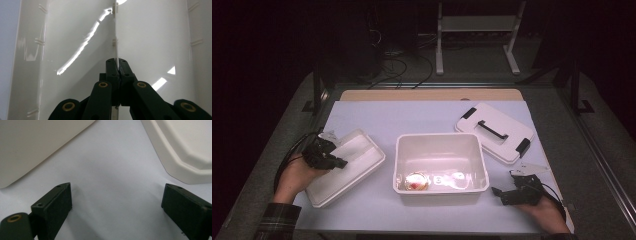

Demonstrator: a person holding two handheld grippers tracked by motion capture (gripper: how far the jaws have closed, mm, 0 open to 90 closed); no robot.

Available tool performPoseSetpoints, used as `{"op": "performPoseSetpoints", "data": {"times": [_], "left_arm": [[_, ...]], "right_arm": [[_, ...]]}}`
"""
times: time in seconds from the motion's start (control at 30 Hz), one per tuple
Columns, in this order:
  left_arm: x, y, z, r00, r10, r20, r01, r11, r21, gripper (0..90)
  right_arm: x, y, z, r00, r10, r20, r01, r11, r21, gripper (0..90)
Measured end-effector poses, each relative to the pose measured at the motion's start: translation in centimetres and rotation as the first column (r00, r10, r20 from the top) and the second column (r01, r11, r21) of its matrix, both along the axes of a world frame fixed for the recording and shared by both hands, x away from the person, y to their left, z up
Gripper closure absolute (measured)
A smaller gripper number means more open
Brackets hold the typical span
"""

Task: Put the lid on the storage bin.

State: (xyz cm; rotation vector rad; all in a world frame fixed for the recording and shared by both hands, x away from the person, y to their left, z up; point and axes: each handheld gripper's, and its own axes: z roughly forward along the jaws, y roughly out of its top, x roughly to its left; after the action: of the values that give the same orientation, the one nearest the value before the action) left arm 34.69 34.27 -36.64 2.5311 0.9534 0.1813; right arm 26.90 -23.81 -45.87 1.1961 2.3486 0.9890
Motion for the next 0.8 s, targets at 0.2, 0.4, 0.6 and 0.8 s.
{"op": "performPoseSetpoints", "data": {"times": [0.2,0.4,0.6,0.8], "left_arm": [[0.0,0.2,2.4,0.9993,-0.016,0.033,0.016,0.9999,-0.002,88.4],[-0.1,0.1,4.6,0.9982,-0.041,0.044,0.042,0.9988,-0.026,88.4],[-0.3,-0.5,6.4,0.9956,-0.074,0.057,0.077,0.9958,-0.050,88.4],[-0.2,-1.8,8.0,0.9895,-0.127,0.069,0.131,0.9897,-0.057,88.4]], "right_arm": [[0.0,0.0,0.0,1.0000,0.000,0.000,0.000,1.000,-0.001,8.7],[0.0,0.0,0.0,1.0000,0.000,0.001,0.000,1.000,-0.001,8.7],[0.0,0.0,0.0,1.0000,0.000,0.001,0.000,1.000,-0.001,8.8],[0.0,0.0,0.0,1.0000,0.000,0.001,0.000,1.000,-0.001,8.7]]}}
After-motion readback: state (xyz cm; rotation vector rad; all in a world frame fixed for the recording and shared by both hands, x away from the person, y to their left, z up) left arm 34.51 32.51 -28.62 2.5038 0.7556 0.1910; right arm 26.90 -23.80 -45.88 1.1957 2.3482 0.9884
